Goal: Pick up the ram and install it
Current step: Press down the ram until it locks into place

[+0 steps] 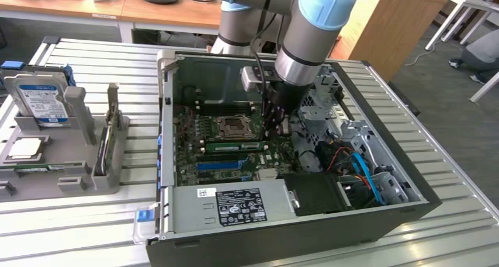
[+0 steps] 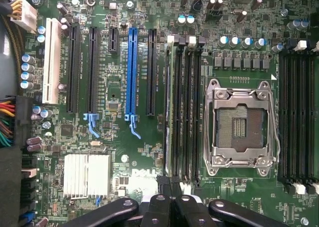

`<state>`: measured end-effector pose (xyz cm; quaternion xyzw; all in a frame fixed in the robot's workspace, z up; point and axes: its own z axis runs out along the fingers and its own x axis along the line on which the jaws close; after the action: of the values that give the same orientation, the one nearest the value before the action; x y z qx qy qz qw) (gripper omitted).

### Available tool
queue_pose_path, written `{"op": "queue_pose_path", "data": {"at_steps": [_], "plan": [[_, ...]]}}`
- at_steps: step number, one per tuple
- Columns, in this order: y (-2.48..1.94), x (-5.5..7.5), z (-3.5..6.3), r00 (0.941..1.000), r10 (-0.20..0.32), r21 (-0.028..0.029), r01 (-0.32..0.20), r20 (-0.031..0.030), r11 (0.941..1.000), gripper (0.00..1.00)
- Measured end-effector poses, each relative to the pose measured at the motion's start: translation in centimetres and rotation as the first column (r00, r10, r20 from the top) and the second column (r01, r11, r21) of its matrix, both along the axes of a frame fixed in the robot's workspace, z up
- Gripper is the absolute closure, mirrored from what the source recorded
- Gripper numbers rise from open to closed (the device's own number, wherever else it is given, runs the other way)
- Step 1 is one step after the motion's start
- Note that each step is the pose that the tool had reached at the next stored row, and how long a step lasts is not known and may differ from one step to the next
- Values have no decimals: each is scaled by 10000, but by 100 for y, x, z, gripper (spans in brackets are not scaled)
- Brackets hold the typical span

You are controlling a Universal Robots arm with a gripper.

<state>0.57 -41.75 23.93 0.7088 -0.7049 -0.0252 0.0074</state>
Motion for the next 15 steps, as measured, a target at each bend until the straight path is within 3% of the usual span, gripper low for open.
{"op": "queue_pose_path", "data": {"at_steps": [15], "plan": [[2, 0, -47, 10000, 13, 10, -13, 4, 10000, 89]]}}
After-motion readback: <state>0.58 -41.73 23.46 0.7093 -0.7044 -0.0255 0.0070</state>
